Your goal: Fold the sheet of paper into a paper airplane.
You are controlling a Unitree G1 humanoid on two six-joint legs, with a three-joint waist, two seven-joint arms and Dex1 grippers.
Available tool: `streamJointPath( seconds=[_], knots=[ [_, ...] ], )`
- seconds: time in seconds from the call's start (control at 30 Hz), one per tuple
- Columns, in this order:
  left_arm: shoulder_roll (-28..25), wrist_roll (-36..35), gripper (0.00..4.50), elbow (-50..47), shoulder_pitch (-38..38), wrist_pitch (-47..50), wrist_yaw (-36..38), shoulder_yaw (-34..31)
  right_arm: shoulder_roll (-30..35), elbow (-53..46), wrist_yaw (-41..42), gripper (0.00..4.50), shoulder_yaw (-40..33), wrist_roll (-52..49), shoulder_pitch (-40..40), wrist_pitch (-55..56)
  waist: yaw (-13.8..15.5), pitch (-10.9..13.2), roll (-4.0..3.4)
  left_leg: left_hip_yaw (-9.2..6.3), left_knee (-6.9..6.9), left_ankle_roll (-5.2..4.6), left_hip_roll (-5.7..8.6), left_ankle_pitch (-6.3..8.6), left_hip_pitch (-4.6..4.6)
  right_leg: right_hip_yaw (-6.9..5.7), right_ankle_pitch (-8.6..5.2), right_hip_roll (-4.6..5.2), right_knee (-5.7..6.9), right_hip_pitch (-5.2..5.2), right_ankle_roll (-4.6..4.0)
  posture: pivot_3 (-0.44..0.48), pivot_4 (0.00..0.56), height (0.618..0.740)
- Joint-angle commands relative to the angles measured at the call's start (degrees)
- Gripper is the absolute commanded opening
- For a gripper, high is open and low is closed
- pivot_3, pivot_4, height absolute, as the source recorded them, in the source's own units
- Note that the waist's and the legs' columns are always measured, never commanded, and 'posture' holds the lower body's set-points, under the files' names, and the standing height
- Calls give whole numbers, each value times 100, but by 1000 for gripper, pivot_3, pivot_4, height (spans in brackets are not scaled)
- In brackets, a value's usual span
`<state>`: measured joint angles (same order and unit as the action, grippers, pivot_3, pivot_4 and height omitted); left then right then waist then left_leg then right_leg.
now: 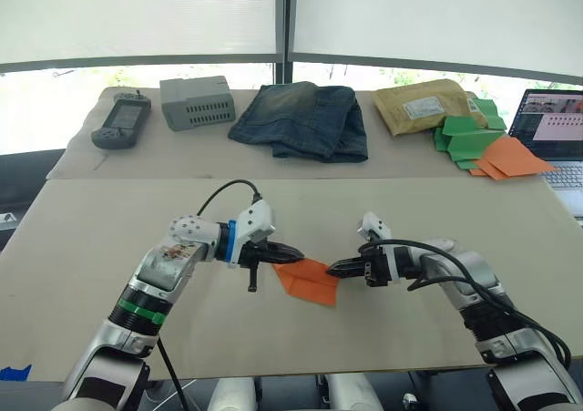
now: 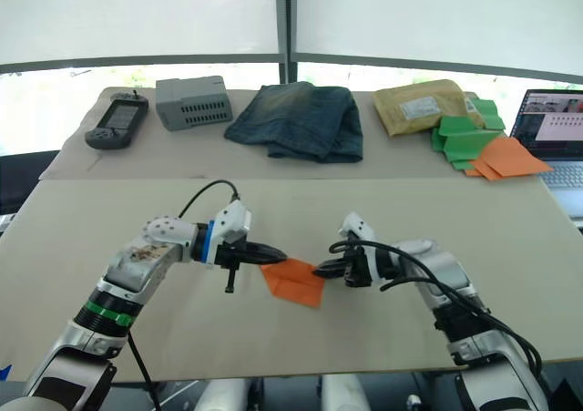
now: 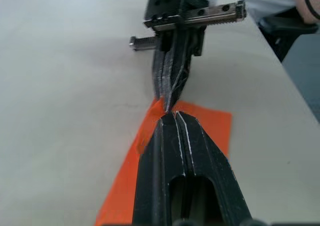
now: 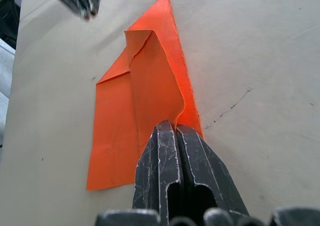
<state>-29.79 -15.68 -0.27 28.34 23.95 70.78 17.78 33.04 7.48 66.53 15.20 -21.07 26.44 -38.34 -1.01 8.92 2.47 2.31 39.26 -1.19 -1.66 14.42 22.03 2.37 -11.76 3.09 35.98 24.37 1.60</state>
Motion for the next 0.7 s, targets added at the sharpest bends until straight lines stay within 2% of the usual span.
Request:
streamJointPath(
  seconds=[0.03,0.13,0.33,0.5,0.6,0.7],
  knots=[
    [186,166,0,339,53,-280,-212,19,-11,-18,-108,81,-87,42,-11,-37,11,0,0,-1,0,0,-2,0,0,-1,0,-2,0,0,-2,0,150,722],
    [287,492,0,899,82,-761,-293,158,0,-266,-133,81,-177,-82,-23,-167,10,0,0,-1,0,0,-3,0,0,-1,1,-1,2,2,-5,0,150,722],
    [367,712,0,1372,112,-1113,-175,304,87,-553,-184,81,-237,-131,-113,-297,20,0,0,-1,-1,0,-4,0,25,-1,3,1,-2,25,-10,0,150,722],
    [405,856,0,1746,124,-1341,-121,344,50,-636,-478,81,-432,-8,-280,93,30,0,0,0,-1,0,-3,0,27,0,3,5,-6,25,-9,0,150,722],
    [450,855,0,1821,114,-1339,-167,305,125,-818,-554,909,-681,-76,-368,259,29,0,0,2,0,0,-2,0,26,1,4,8,-4,23,-5,0,150,722],
    [482,845,0,1868,135,-1269,-222,251,287,-1164,-685,2052,-967,-100,-430,384,42,0,-1,2,0,0,-2,0,26,0,5,9,-5,23,-2,0,150,722]
  ],
)
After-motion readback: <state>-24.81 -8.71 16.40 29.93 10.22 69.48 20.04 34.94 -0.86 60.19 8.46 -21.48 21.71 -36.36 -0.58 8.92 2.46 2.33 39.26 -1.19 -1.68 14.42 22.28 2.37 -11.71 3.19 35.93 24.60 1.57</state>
